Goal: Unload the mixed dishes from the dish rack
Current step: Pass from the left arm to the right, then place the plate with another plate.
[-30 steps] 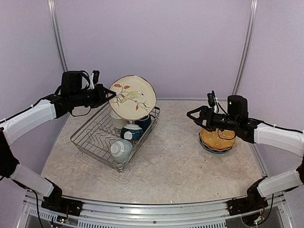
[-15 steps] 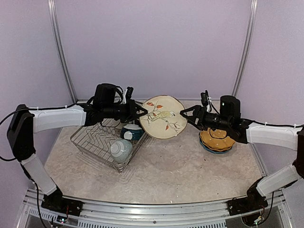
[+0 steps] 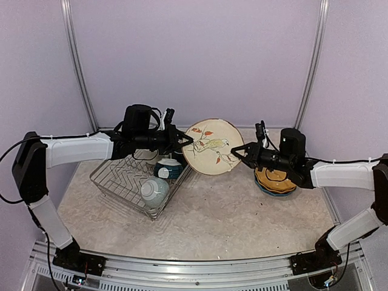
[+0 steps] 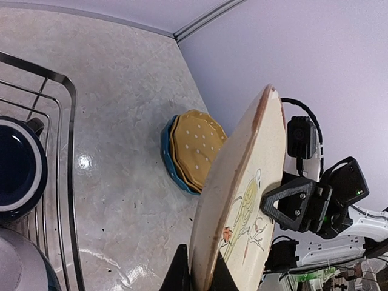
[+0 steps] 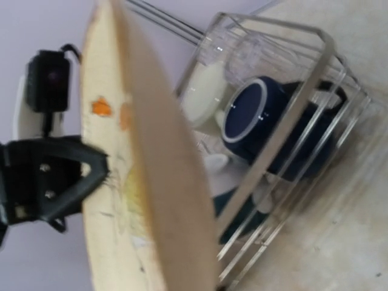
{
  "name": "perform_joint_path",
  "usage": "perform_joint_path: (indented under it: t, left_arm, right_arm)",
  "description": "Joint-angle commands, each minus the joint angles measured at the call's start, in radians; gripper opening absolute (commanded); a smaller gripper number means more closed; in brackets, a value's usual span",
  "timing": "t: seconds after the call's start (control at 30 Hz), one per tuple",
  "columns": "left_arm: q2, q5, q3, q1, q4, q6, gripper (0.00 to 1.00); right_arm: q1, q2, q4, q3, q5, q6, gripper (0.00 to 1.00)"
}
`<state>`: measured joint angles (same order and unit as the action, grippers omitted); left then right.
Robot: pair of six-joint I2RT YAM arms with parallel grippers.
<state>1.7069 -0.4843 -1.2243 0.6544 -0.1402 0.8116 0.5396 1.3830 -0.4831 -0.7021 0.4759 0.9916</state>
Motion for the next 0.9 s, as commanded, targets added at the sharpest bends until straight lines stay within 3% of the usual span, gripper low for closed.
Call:
perform_joint_path:
  t: [0.0, 0.03, 0.1, 0.27, 0.4, 0.57, 0.87]
  left_arm:
    - [-0.008, -0.085, -0.079, 0.005, -0.103, 0.012, 0.00]
    - [-0.006, -0.088, -0.085, 0.004, -0.084, 0.003, 0.00]
    - [-0.003, -0.094, -0.099, 0.001, -0.052, -0.007, 0.03]
    - [-0.008, -0.094, -0.114, -0.007, -0.007, -0.019, 0.55]
    - [-0.015, -0.104, -0.130, -0.020, 0.034, -0.038, 0.78]
    - [-0.036, -0.092, -0.136, -0.045, 0.091, -0.073, 0.87]
    - [-0.146, 0.032, -0.224, -0.074, 0.406, -0.329, 0.92]
  right_arm:
    - [-0.005, 0.003, -0.124, 0.037, 0.036, 0.037, 0.08]
    - [-0.010, 0.000, -0.145, 0.047, 0.041, 0.048, 0.01]
    - [-0.017, -0.006, -0.189, 0.068, 0.049, 0.069, 0.00]
    - [-0.043, -0.035, -0.245, 0.095, 0.058, 0.106, 0.00]
    - [-0.081, -0.072, -0.235, 0.110, 0.064, 0.114, 0.00]
    - [-0.185, -0.158, -0.133, 0.156, 0.086, 0.089, 0.00]
    - [-0.516, -0.374, 0.347, 0.196, 0.089, -0.095, 0.00]
